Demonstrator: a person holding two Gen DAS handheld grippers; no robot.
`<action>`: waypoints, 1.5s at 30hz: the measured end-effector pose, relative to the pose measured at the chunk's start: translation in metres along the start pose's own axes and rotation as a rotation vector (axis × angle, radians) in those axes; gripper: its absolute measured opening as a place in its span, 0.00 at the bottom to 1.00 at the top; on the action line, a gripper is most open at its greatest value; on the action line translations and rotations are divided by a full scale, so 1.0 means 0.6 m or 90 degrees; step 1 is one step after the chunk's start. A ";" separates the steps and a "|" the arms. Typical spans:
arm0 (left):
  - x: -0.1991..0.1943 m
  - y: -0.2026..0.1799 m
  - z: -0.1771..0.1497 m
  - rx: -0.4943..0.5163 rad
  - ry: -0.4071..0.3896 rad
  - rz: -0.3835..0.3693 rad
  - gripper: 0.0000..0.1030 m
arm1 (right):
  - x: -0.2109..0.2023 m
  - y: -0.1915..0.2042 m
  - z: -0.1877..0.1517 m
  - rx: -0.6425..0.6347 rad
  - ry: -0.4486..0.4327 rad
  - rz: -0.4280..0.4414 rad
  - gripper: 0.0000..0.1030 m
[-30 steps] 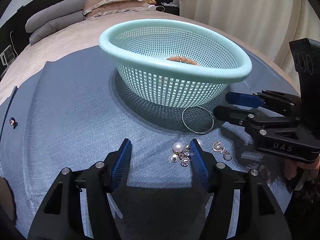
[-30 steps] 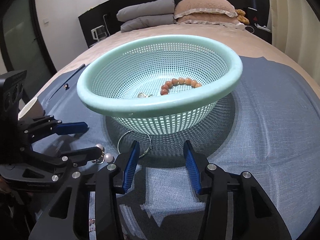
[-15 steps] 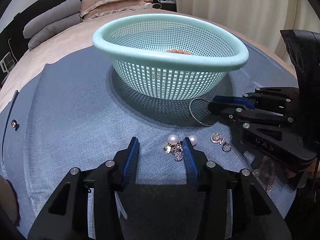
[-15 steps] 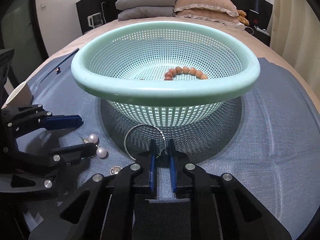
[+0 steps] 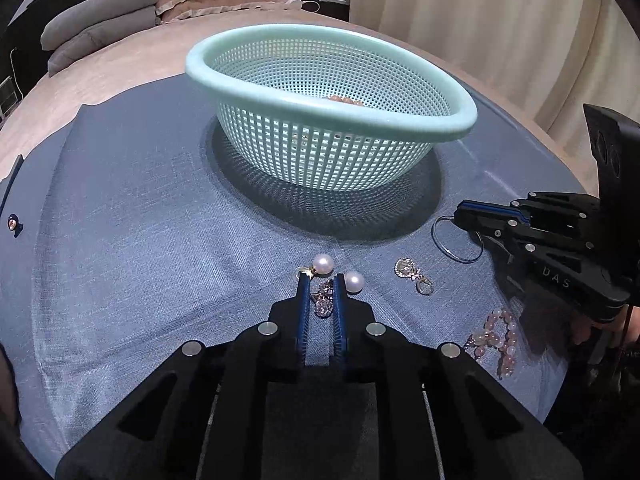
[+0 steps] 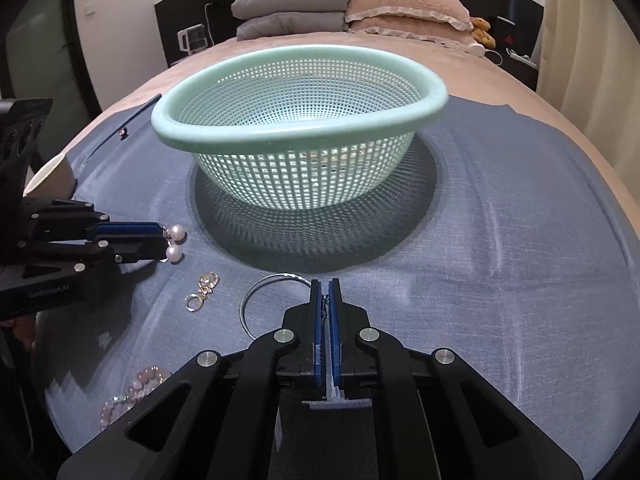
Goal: Organize jewelry
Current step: 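Carry both earrings over the green basket and open both grippers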
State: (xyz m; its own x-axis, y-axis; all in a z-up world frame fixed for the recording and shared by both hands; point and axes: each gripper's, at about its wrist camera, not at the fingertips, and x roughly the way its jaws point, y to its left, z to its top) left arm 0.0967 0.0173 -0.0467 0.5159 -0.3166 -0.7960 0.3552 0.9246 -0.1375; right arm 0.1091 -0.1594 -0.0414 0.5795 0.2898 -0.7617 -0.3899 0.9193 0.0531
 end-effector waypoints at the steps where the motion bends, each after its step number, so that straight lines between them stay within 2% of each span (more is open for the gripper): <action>1: -0.002 -0.002 0.000 -0.002 0.000 -0.001 0.12 | -0.003 -0.005 -0.001 0.005 -0.001 0.000 0.03; 10: -0.055 -0.019 -0.015 -0.006 -0.022 0.000 0.12 | -0.035 -0.020 0.013 0.023 -0.033 0.021 0.03; 16: -0.090 -0.013 -0.006 -0.026 -0.037 -0.025 0.12 | -0.067 -0.028 0.026 0.030 -0.061 0.033 0.03; 18: -0.102 -0.009 0.000 -0.040 -0.043 -0.052 0.12 | -0.081 -0.029 0.031 0.028 -0.075 0.031 0.03; 19: -0.105 -0.009 0.006 -0.039 -0.042 -0.058 0.12 | -0.088 -0.030 0.034 0.025 -0.083 0.030 0.03; 22: -0.117 -0.016 0.032 -0.005 -0.044 -0.029 0.12 | -0.114 -0.027 0.053 0.007 -0.111 0.025 0.03; 25: -0.131 -0.025 0.058 0.020 -0.053 -0.023 0.12 | -0.135 -0.023 0.076 -0.012 -0.139 0.021 0.03; 30: -0.159 -0.042 0.118 0.076 -0.081 0.002 0.12 | -0.175 -0.008 0.124 -0.070 -0.197 -0.011 0.03; 34: -0.174 -0.050 0.179 0.114 -0.107 0.014 0.12 | -0.196 -0.012 0.169 -0.086 -0.241 -0.011 0.03; 38: -0.148 -0.054 0.220 0.129 -0.103 0.007 0.12 | -0.167 -0.024 0.200 -0.080 -0.233 0.000 0.04; 45: -0.053 -0.034 0.230 0.119 -0.039 -0.007 0.12 | -0.050 -0.043 0.190 -0.065 -0.135 0.010 0.04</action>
State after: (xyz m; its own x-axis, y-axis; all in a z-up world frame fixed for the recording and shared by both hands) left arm 0.1805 -0.0203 0.0627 0.5561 -0.3437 -0.7567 0.4961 0.8677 -0.0295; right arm 0.1835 -0.1613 0.0535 0.7061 0.3623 -0.6084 -0.4634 0.8861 -0.0101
